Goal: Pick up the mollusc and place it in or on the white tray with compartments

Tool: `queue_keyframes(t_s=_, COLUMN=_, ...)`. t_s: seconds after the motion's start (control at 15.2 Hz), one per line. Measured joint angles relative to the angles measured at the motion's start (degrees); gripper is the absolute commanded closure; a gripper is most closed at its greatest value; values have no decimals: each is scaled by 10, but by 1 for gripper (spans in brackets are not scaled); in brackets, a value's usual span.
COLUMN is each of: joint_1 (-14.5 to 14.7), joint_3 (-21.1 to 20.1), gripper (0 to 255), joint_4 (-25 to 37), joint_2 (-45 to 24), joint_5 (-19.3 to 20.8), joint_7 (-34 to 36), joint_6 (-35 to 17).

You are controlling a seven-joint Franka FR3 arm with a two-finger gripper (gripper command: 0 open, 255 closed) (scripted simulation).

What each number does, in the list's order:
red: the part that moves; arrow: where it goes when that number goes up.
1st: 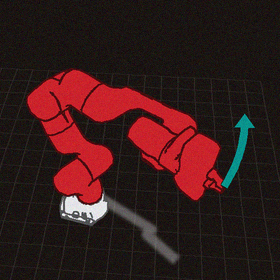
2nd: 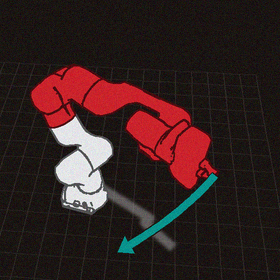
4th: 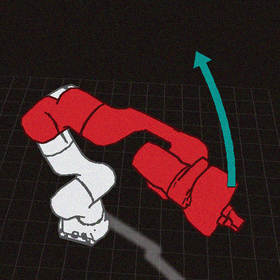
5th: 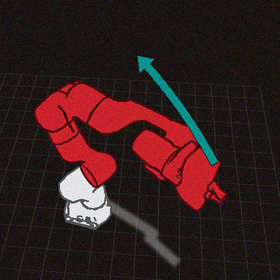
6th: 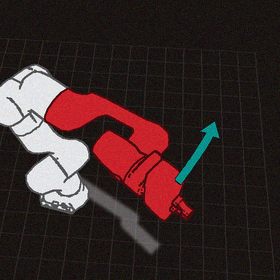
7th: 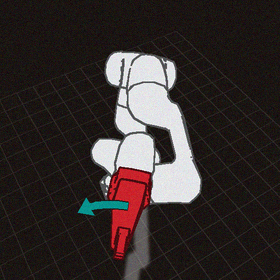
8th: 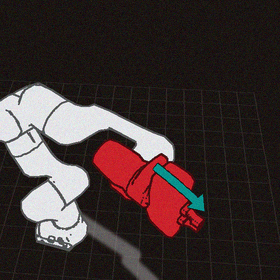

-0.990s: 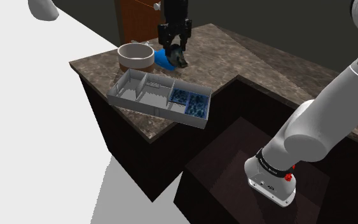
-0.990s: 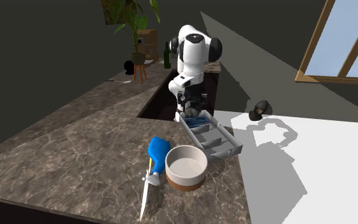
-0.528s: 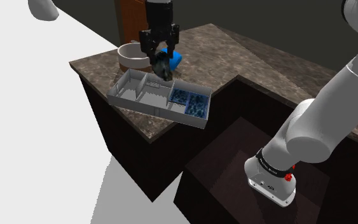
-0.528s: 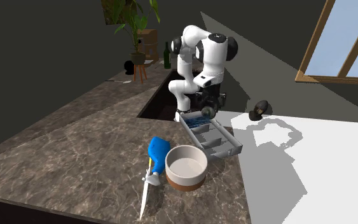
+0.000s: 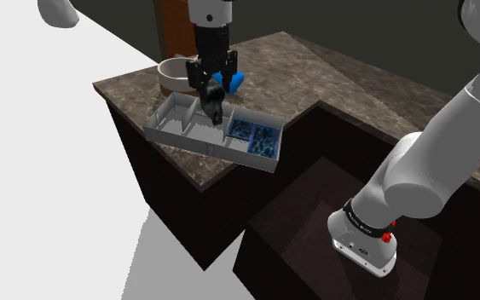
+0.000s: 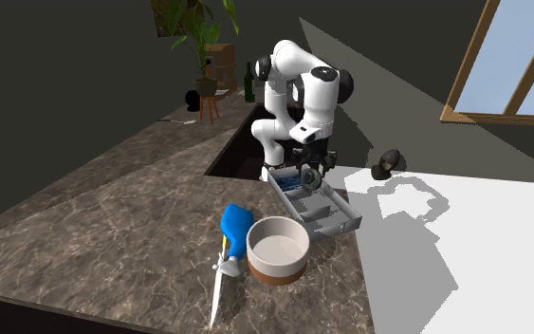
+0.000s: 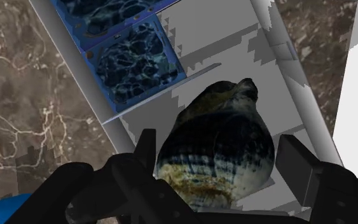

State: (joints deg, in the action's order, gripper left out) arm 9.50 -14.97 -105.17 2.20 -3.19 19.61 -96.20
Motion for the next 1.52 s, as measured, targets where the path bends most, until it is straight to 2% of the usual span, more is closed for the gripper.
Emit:
queue_keyframes(t_s=0.4, joint_1=2, joint_3=-3, gripper=255, joint_4=-43, joint_2=0, joint_5=-10, joint_7=-3, joint_6=-59)
queue_keyframes(t_s=0.86, joint_1=1, joint_3=-5, gripper=255, joint_4=-49, joint_2=-4, joint_5=-2, joint_7=-1, joint_6=-59)
queue_keyframes(t_s=0.92, joint_1=1, joint_3=-5, gripper=0, joint_4=-50, joint_2=-3, joint_5=-2, joint_7=-1, joint_6=-60)
queue_keyframes(t_s=1.32, joint_1=-1, joint_3=-2, gripper=0, joint_4=-52, joint_2=-7, joint_5=1, joint_7=-2, joint_6=-60)
queue_keyframes(t_s=1.52, joint_1=-3, joint_3=-1, gripper=0, joint_4=-11, joint_2=-7, joint_5=2, joint_7=-2, joint_6=-20)
